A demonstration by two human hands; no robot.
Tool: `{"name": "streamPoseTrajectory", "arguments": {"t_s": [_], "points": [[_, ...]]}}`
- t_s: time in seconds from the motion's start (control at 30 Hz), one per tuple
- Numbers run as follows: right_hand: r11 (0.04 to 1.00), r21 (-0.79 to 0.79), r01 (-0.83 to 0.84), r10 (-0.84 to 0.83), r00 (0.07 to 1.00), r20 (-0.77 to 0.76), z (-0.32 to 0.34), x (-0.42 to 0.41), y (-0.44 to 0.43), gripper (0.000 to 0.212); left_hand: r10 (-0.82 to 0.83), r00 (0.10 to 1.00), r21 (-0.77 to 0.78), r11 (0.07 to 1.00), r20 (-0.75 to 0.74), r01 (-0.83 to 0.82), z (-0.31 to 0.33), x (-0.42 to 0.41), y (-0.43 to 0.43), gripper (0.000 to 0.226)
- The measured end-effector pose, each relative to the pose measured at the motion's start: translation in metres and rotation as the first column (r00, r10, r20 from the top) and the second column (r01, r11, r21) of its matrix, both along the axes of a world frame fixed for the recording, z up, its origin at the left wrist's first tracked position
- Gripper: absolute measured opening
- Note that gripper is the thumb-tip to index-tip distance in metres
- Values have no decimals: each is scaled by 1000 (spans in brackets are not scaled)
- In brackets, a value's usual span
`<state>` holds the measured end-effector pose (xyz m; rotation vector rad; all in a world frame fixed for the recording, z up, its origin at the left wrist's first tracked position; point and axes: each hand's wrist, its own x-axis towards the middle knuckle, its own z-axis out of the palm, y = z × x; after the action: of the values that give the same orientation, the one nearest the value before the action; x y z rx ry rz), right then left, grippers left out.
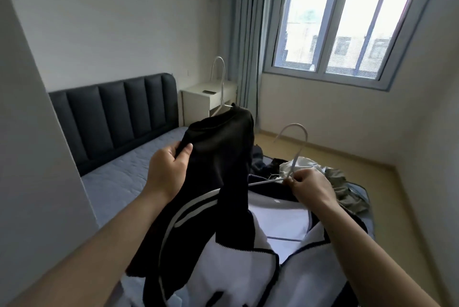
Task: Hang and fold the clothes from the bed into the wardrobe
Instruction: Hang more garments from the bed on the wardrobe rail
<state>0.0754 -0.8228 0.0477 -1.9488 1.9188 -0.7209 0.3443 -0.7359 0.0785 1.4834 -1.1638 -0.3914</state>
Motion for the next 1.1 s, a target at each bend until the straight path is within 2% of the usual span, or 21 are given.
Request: {"name": "streamPoseTrajectory", "arguments": {"t_s": [0.1, 0.27, 0.43, 0.53, 0.7, 0.87, 1.1], "points": [[1000, -19, -16, 16, 1000, -4, 20, -11, 22, 28, 49, 999, -43, 998, 24, -48, 15, -5, 27, 24], [997, -59, -58, 58, 998, -9, 35, -29, 43, 22, 117, 990, -73, 991, 78, -112, 19, -21, 64, 31], [981, -14, -193, 193, 981, -9, 27, -60, 54, 26, 189, 980, -26, 982, 62, -187, -6, -70, 93, 22], [965, -15, -262, 261, 965, -31, 17, -81, 57, 42, 273, 961, -12, 962, 50, -273, -25, -99, 114, 23], [911, 58, -409, 413, 907, -88, 5, -109, 82, 45, 459, 887, 36, 886, 56, -462, -55, -149, 174, 27], [846, 69, -529, 533, 846, -39, 10, -109, 122, 48, 589, 807, 43, 806, 39, -590, -57, -173, 257, 28], [693, 49, -720, 721, 693, 0, 25, -71, 215, 38, 745, 653, 38, 655, 133, -755, -39, -193, 393, 38]]}}
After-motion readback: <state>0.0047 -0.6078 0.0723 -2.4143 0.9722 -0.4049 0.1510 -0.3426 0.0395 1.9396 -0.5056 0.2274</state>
